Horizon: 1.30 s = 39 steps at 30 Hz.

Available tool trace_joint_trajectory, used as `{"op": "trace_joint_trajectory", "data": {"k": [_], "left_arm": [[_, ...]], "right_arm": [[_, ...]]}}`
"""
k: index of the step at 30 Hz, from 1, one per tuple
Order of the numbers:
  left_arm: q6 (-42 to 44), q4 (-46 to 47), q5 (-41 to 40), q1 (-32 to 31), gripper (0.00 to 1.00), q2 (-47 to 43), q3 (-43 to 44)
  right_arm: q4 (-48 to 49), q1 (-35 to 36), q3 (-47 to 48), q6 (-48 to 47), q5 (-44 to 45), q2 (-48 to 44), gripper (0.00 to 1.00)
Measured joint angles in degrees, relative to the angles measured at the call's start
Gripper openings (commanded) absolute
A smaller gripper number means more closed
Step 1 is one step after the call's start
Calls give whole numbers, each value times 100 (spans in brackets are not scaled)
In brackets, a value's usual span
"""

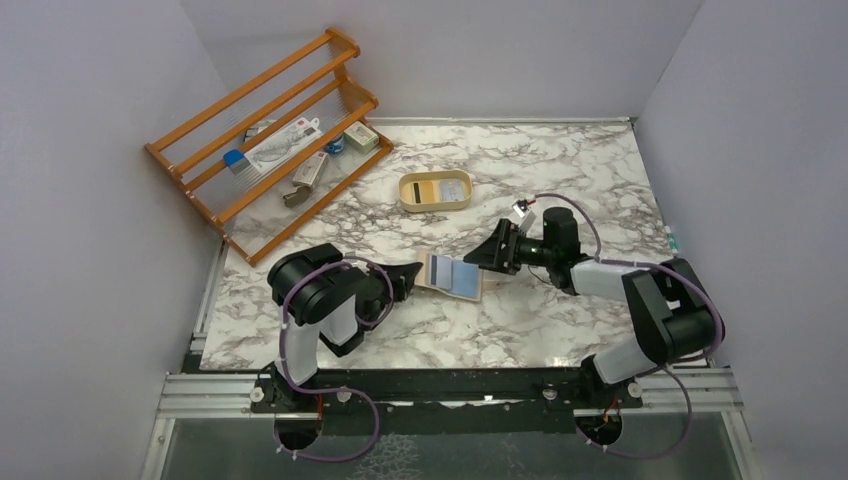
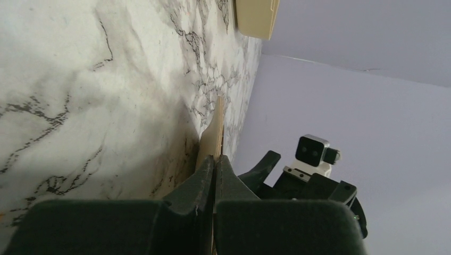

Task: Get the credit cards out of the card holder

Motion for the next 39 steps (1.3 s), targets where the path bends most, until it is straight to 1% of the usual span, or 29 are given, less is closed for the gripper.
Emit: {"op": "trace_joint_trajectory", "data": {"k": [4,10,15,25,30,39], "left_arm": [[0,2,0,-2,0,68,111],[22,4,-2,-48,0,118,245],[26,4,-2,-74,0,155,304],[46,7,-4,-74,0,155,306],[68,7,-4,-74,0,155,306],[92,7,-7,-94,0,155,306]], "right_arm": [[627,44,-79,568,-273,485,92],[1270,254,-74,1062,-452,669,91],[1438,474,-68,1281,-459,846,91],[1469,527,-46,1327,-448,1169,91],[1528,667,74,1373,-446,1440,91],[1969,820,96,1696,-446,1709,91]]}}
